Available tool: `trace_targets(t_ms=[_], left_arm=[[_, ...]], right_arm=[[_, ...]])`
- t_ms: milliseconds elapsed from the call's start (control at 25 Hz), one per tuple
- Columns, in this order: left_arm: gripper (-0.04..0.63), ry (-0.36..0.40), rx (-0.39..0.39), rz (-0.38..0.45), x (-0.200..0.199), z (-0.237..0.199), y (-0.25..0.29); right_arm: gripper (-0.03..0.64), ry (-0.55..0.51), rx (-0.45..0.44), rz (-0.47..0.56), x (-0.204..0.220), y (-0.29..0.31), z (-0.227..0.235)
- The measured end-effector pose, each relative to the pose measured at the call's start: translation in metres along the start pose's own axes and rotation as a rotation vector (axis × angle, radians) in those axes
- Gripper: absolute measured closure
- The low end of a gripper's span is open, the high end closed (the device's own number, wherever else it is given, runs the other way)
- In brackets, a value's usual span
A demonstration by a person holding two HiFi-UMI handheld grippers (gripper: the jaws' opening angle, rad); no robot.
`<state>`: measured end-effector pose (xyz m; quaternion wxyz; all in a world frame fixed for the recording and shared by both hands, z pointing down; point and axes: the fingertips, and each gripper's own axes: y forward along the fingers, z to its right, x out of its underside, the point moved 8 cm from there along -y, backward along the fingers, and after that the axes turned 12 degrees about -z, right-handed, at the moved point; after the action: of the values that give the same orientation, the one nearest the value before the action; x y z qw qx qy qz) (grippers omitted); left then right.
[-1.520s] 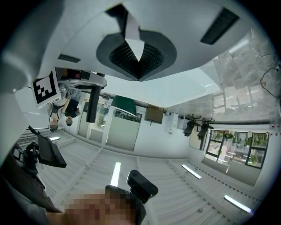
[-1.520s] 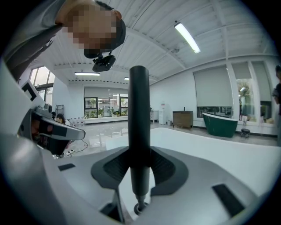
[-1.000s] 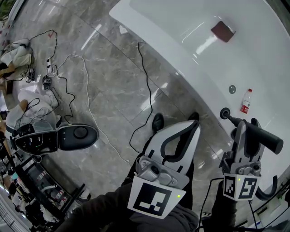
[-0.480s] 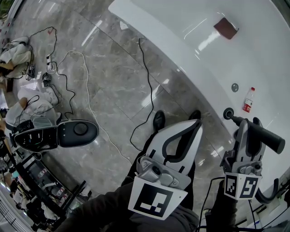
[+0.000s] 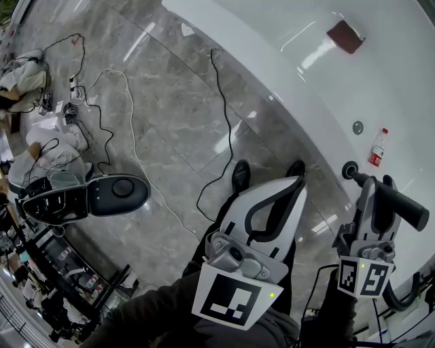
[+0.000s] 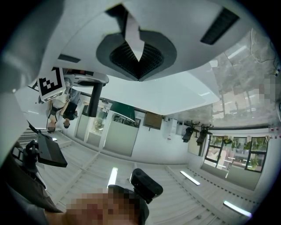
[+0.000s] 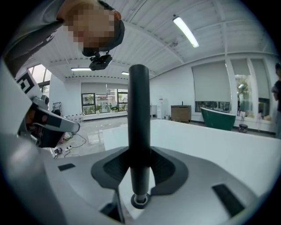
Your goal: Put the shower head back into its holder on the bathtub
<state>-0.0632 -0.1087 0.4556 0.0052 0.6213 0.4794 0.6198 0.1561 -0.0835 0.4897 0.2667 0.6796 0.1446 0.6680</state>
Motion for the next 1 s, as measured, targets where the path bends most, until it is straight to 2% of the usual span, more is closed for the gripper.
trace_targets(t_ms=[1000], left_arm=[[0.592,-0.037,-0.006,-0.041,0.014,-0.010,0.010]], right_arm=[[0.477,0.002,-0.006,-0.048,0.024,0.022,0.001]])
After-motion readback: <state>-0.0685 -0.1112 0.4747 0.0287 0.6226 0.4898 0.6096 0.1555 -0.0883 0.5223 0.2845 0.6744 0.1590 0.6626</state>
